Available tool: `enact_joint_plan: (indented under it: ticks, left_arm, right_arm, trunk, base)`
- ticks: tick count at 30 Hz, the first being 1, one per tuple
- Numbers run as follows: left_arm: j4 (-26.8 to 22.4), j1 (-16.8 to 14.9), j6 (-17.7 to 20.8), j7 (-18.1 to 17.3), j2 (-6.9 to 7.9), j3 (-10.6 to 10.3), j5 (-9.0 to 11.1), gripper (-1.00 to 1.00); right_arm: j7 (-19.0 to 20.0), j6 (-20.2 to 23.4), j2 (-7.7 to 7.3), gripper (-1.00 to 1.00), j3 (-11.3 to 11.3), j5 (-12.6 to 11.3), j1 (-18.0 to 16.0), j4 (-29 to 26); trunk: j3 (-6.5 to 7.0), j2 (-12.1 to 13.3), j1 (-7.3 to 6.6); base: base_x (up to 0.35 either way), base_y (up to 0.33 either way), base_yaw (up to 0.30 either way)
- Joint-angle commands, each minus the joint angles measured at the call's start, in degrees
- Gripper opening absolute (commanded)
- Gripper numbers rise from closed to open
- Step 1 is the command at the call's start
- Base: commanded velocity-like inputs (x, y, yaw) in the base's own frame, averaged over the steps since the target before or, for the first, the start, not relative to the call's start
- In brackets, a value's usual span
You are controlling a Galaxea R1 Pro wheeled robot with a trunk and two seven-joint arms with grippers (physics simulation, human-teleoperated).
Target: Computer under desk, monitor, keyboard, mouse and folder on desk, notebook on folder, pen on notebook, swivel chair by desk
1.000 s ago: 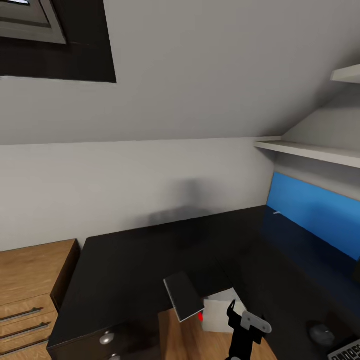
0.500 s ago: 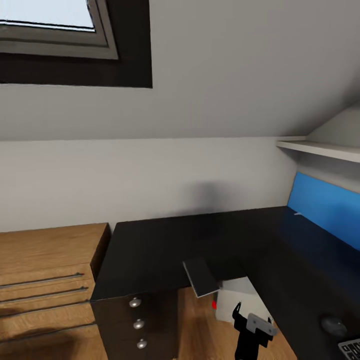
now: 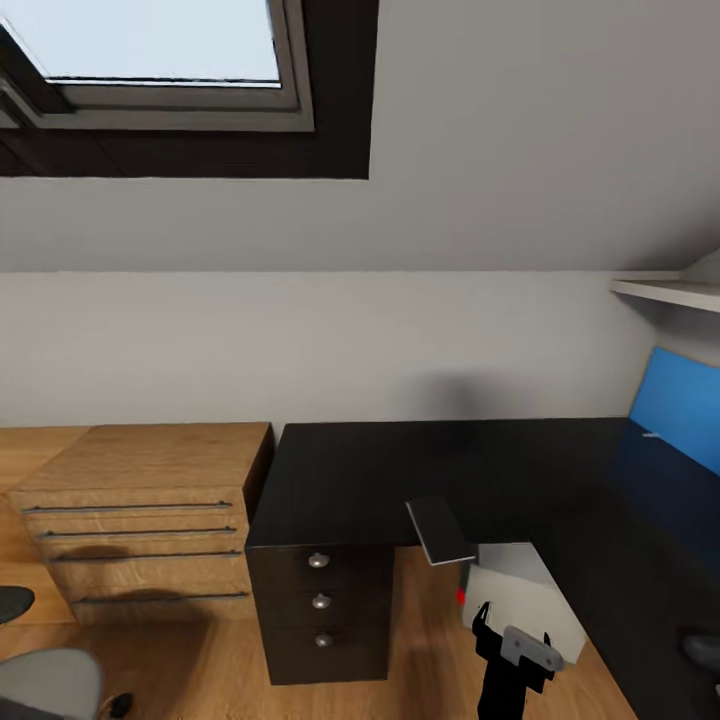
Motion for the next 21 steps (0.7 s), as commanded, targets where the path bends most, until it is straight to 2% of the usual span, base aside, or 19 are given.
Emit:
enact_joint_plan:
  ticks: [1,4,6,8,10,21]
  left_arm:
    - [-0.09,-0.04,0.28,0.5,0.03,-0.38,0.52,1.0]
    - [-0.09,-0.04,0.28,0.5,0.01,-0.35,0.52,1.0]
    - [-0.09,-0.04,0.28,0.53,0.03,-0.35,0.51,1.0]
    - [-0.09,-0.02,0.28,0.55,0.06,-0.34,0.51,1.0]
    - [-0.09,-0.03,0.28,0.55,0.07,-0.33,0.51,1.0]
    - [-0.09,-0.01,0.28,0.56,0.07,-0.32,0.51,1.0]
  right_arm:
    - [-0.17,-0.26,0.01,1.0,0.54,-0.53,-0.04,0.24]
    - [-0.2,-0.67,0.16,1.0,0.6,-0.41,-0.04,0.79]
    - [-0.26,-2.62,0.24,1.0,0.63,-0.34,-0.04,1.27]
    - [-0.27,-6.34,0.27,1.0,0.65,-0.26,-0.04,2.55]
    - [-0.26,-7.57,0.32,1.0,0.71,-0.21,-0.05,3.5]
    - [-0.26,-8.71,0.35,1.0,0.75,-0.09,-0.04,4.16]
  trunk:
    - [-0.12,-0.06,0.0]
    - [-0.23,-0.06,0.0]
    - [-0.3,-0.06,0.0]
    - [-0.39,-0.06,0.0]
    - [-0.47,-0.06,0.0]
    - [-0.96,-0.06,0.0]
  base:
    - [-0.017,0.0,0.281]
    - [-0.011,0.0,0.281]
    - [-0.005,0.0,0.279]
    - [-0.002,0.0,0.275]
    - [-0.001,0.0,0.272]
    - [0.0,0.0,0.27]
